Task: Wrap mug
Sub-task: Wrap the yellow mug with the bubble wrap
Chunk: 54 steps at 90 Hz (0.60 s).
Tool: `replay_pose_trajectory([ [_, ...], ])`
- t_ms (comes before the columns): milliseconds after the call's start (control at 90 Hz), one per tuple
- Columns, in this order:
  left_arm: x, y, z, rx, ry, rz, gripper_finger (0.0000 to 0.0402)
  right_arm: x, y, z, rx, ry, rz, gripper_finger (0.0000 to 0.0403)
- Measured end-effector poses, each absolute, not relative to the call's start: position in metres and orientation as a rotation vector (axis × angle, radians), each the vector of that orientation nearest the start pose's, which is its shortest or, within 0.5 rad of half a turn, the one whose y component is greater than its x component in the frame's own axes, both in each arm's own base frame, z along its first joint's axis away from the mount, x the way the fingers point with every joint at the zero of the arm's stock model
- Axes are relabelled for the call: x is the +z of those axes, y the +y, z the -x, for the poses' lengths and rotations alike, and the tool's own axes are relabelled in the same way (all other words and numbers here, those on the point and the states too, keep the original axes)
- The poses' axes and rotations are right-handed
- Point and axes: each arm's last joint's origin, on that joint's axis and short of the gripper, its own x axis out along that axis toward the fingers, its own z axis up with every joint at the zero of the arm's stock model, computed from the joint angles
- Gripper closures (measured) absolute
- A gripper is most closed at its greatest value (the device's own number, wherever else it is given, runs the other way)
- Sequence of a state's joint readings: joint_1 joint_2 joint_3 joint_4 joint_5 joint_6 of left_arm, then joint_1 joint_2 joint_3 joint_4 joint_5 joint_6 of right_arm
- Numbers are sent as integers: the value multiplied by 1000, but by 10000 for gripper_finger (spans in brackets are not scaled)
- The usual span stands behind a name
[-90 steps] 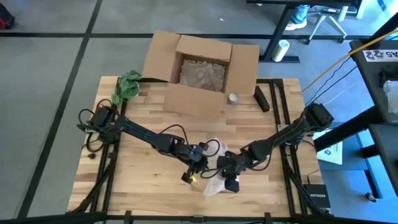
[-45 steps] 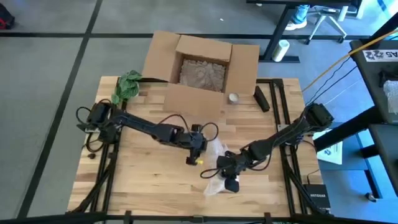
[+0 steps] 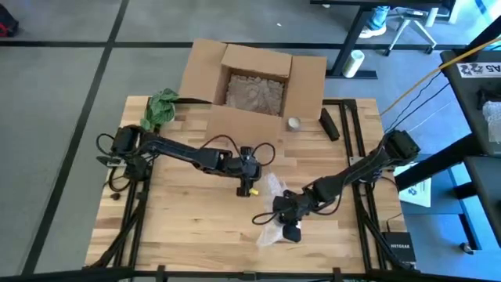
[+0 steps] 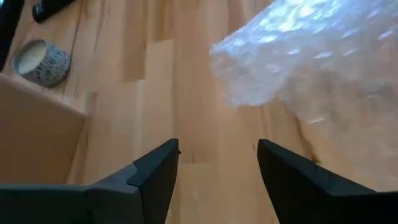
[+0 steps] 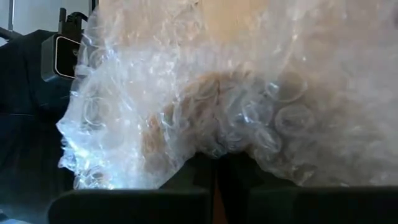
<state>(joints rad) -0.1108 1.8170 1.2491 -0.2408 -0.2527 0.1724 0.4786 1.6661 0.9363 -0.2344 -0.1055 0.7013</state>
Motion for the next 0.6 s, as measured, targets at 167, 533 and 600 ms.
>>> replay_pose_trajectory([
  [167,217,-48,-388,29,750,-344,198,168,151,-285,176,1094,-447,403],
  [533,232,-65,-391,72,607,-451,235,168,151,-285,171,1090,-443,403],
  [600,232,-68,-391,66,605,-454,270,169,151,-285,172,1089,-443,403],
])
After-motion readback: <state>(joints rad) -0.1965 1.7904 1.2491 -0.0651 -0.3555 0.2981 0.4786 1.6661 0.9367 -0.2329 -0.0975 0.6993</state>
